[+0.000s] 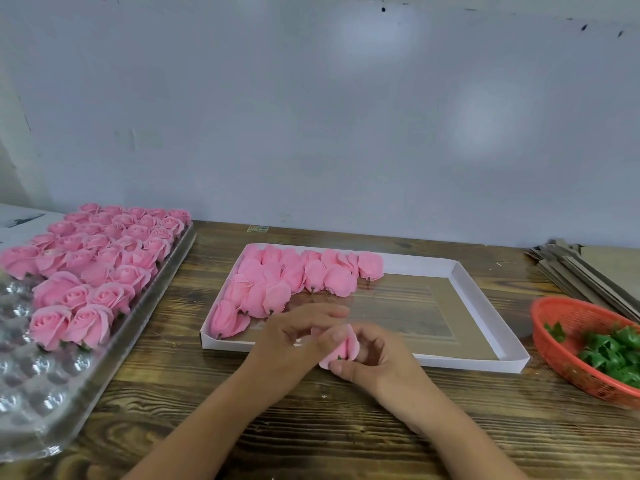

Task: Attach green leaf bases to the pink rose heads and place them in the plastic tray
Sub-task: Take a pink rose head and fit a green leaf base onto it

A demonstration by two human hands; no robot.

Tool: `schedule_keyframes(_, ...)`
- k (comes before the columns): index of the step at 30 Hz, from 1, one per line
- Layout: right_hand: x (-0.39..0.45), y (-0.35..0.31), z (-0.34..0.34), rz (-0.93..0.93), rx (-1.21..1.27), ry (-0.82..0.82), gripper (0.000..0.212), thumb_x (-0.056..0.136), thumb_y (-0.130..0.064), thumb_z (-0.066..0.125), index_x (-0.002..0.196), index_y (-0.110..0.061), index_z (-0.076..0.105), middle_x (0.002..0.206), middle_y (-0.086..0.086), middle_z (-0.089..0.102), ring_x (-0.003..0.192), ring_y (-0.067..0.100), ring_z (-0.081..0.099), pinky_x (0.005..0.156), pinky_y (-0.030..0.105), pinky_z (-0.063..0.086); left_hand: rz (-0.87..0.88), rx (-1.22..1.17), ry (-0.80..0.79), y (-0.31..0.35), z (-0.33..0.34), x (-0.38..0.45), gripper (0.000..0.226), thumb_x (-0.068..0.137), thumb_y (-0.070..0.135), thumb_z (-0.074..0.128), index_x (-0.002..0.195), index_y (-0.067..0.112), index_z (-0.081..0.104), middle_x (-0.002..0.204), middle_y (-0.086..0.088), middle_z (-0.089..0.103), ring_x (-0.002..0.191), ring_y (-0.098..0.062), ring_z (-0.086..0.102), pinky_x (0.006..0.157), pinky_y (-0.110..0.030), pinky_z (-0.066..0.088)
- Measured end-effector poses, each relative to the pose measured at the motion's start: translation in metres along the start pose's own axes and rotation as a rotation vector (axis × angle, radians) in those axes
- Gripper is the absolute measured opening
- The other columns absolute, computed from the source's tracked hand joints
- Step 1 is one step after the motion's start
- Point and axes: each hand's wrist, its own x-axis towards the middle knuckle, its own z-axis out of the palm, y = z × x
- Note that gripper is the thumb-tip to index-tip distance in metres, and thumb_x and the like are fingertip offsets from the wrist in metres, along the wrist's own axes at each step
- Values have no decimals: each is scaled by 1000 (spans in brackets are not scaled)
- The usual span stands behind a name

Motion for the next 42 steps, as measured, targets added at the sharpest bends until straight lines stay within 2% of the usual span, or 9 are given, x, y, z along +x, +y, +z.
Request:
schedule_keyframes(4,-1,-5,3,-57,-42,-31,32,88,-4,70,109,-28,72,106,-3,75,98,8,70,81,16,51,-17,23,-84,-1,2,-2,11,86,26,74,93,32,80,107,7,77,112,-6,66,92,-16,49)
schedule_keyframes(9,0,-2,2,-70,-53,-27,30,89,-18,71,118,-28,68,113,1,73,107,18,68,90,26,53,-92,97,-95,0,1,-2,42,82,21,82,115,44,70,117,16,71,113,-6,64,90,-16,51)
schedule_keyframes(17,1,-2,-2,-58,-60,30,25,86,-24,73,111,-27,72,108,0,74,103,16,69,88,27,53,-151,94,-94,1,-4,-1,63,69,65,79,125,66,51,130,36,54,126,9,50,98,-22,49)
schedule_keyframes(23,-1,-1,3,-30,-65,-57,29,88,-7,69,110,-25,74,110,-1,75,104,15,69,88,22,51,1,-61,-88,6,0,0,35,93,53,63,92,22,78,102,-10,74,119,-9,63,100,-19,48)
schedule_keyframes(26,-2,-5,3,-34,-34,-64,23,88,-4,69,102,-21,75,104,1,75,99,14,70,85,20,51,8,-46,-171,4,1,0,31,99,36,60,88,10,74,97,-13,74,111,-24,66,103,-14,42)
schedule_keyframes(30,-3,-4,2,-9,42,-60,22,88,-1,68,94,-21,76,92,0,76,88,10,69,78,19,51,-41,-28,-151,1,1,0,15,93,36,66,102,33,78,118,11,73,122,-5,61,102,-12,43)
schedule_keyframes(33,-2,-1,1,-8,103,-44,21,85,-4,70,100,-18,76,97,7,75,91,16,69,81,26,53,-80,45,-131,-3,-1,-1,30,86,56,68,115,49,71,131,28,63,127,4,55,100,-12,45)
schedule_keyframes(38,1,2,0,3,220,-42,42,77,-32,83,113,-14,72,113,15,73,107,28,68,92,37,53,-90,90,-225,1,0,-1,44,86,60,66,129,60,55,129,23,65,123,2,57,99,-13,45)
schedule_keyframes(42,1,-1,-4,-12,251,-7,39,77,-32,83,109,-13,74,106,13,74,100,26,69,87,34,55,-98,140,-213,-3,-1,-1,56,85,56,70,137,53,48,136,23,59,130,0,52,106,-27,42)
